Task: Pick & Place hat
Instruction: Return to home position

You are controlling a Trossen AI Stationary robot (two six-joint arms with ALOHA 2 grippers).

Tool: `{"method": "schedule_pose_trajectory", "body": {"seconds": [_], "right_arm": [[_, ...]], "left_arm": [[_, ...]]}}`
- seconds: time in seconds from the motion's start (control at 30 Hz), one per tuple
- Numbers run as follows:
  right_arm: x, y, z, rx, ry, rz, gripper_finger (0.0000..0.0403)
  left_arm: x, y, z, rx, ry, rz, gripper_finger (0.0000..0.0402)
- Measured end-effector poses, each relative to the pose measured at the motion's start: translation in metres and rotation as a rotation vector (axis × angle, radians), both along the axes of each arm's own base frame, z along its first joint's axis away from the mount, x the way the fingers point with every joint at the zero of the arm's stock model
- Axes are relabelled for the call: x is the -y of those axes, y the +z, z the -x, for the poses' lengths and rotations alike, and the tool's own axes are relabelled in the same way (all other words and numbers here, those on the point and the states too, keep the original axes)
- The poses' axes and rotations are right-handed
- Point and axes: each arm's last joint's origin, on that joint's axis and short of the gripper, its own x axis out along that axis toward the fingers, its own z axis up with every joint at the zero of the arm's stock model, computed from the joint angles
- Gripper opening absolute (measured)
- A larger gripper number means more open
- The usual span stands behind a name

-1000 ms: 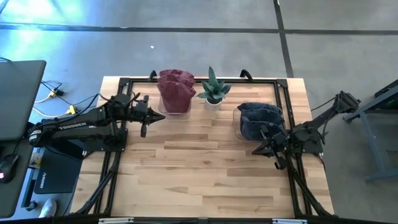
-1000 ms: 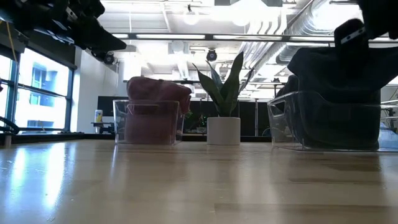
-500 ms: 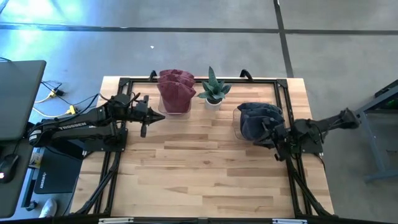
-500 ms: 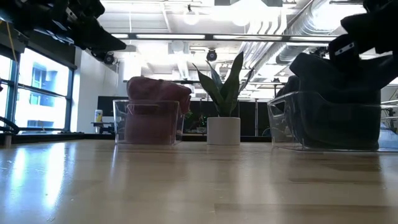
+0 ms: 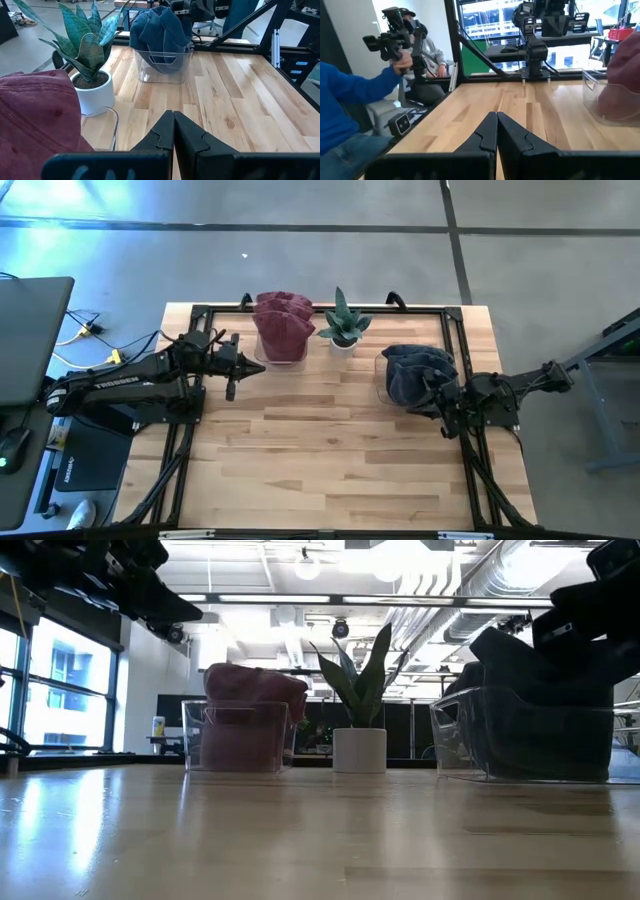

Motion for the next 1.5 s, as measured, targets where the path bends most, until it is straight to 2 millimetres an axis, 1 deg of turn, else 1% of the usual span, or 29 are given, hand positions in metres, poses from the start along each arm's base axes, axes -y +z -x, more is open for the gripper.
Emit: {"method": "schedule_pose_trajectory", "body": {"seconds": [0.27,0.73,1.07,1.5], "right_arm": [[0.001,0.000,0.000,0.011,-0.013,0.066,0.0000],[0.017,-0.003,-0.004,-0.026,-0.181,0.059,0.0000],[0.017,-0.007,-0.008,-0.085,-0.187,0.065,0.0000],[0.017,-0.008,-0.008,-0.091,-0.185,0.066,0.0000]], "left_arm": [[0.000,0.000,0.000,0.001,-0.008,0.002,0.0000],[0.000,0.000,0.000,0.001,-0.008,0.002,0.0000],[0.000,0.000,0.000,0.001,-0.008,0.003,0.0000],[0.000,0.000,0.000,0.001,-0.008,0.003,0.0000]]}}
